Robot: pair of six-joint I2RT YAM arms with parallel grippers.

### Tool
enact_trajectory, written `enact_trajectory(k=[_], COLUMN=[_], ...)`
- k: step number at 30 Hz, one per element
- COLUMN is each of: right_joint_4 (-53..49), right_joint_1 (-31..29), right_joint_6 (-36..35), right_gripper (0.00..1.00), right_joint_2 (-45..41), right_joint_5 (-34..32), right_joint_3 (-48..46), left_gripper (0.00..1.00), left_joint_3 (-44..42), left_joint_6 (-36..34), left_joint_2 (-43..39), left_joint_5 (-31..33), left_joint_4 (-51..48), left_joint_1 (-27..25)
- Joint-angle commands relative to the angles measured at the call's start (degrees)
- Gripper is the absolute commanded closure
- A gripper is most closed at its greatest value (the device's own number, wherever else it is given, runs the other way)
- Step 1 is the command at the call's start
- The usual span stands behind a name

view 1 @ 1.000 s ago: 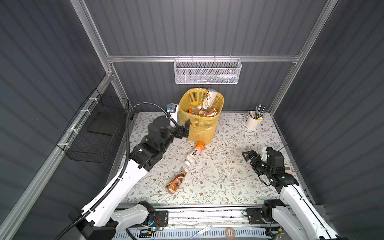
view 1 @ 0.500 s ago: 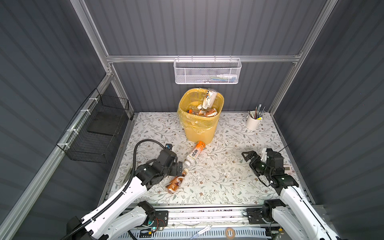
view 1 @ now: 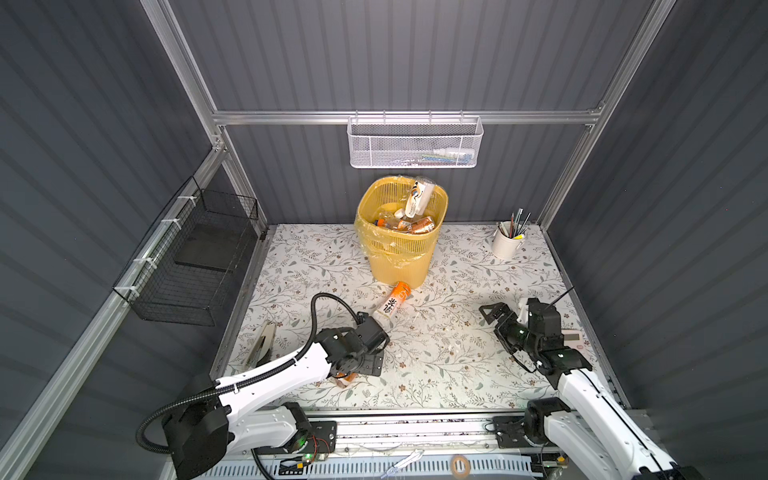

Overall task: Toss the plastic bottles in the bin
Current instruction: 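Lower the left gripper to the second Nescafe bottle and grasp it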

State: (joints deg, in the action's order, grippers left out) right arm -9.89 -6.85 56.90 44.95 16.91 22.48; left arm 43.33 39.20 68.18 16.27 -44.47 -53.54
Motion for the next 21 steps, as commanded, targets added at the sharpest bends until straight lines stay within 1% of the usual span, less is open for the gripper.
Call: enact_trajectory(k=[1,6,12,16,21], right_joint_4=[1.87,3.16,3.91,4.53,4.71], right_joint_1=[-0.25,-0.27,-0.27,-0.28,-0.27], right_joint_6=[0.66,0.72,0.42,0.57,0.07], right_gripper=[0.01,0.01,0.01,0.01,0.01], right_joint_2=[0.77,2.20,3.21,3.72,3.79], right_joint_5=[-0.23,0.31,0.68,0.76,0.76], right_joint_3=[-0.87,-0.60,-0.43,-0.66,-0.61], left_gripper=[0.01,0.04,0.16,0.17,0.26], left_joint_3=[-1.37,-2.86,-3.57,-4.17,-4.53], left_joint_6=[1.77,2.43,2.03,1.67,1.46], left_joint_2=[1.05,3.67,4.42,6.36,7.67], left_joint_5=[1.79,0.44,-0.96,-1.86,-2.42], left_joint_4=[-2.13,-0.33,2.49,3.68,4.48], left_joint_1=[-0.07,-0.10,-0.16,-0.14,-0.20])
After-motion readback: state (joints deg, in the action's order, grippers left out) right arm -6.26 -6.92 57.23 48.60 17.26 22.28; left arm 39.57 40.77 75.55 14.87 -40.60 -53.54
